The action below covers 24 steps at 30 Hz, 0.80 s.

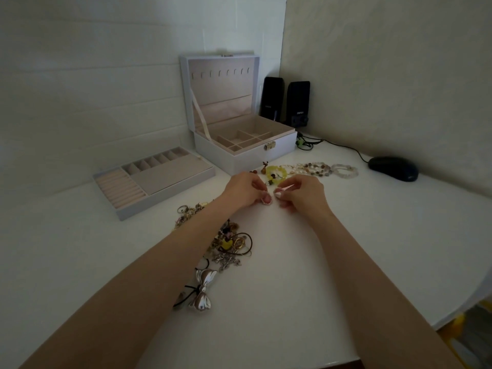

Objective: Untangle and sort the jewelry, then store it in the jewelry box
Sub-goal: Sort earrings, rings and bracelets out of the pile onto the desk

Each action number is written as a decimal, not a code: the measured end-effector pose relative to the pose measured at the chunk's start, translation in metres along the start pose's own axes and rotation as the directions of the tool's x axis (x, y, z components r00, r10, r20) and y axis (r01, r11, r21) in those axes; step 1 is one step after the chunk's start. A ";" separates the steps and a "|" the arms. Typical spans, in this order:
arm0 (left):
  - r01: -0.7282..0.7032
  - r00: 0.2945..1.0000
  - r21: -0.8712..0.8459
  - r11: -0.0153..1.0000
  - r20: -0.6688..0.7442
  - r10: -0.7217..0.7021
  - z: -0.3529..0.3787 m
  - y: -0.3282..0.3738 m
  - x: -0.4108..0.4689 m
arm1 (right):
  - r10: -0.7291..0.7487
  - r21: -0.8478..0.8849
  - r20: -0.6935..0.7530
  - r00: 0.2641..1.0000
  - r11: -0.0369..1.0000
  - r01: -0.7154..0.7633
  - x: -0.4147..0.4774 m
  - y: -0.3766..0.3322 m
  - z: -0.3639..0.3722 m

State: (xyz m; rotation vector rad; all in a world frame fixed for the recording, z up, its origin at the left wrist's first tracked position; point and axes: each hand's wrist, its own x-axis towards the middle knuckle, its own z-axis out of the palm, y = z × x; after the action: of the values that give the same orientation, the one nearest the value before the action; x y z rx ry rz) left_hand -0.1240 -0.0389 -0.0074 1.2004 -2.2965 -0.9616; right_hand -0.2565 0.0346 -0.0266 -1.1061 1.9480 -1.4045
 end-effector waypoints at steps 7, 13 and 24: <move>-0.022 0.999 0.001 1.000 -0.027 0.022 0.001 -0.001 0.002 | 0.008 -0.054 -0.114 0.993 0.998 -0.014 0.002 0.005 0.008; -0.045 0.999 0.006 0.999 -0.030 0.045 0.001 -0.001 0.003 | -0.073 -0.168 -0.070 0.995 0.984 0.060 0.003 0.004 0.010; -0.097 0.993 0.224 0.970 -0.050 0.111 -0.049 -0.023 -0.044 | -0.275 -0.252 0.213 0.938 0.912 0.325 -0.030 -0.041 0.023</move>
State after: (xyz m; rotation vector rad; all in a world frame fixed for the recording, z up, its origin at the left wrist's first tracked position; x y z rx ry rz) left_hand -0.0566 -0.0316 0.0092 1.1624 -2.4391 -0.6349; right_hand -0.2088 0.0418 0.0012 -1.6661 1.9532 -1.1453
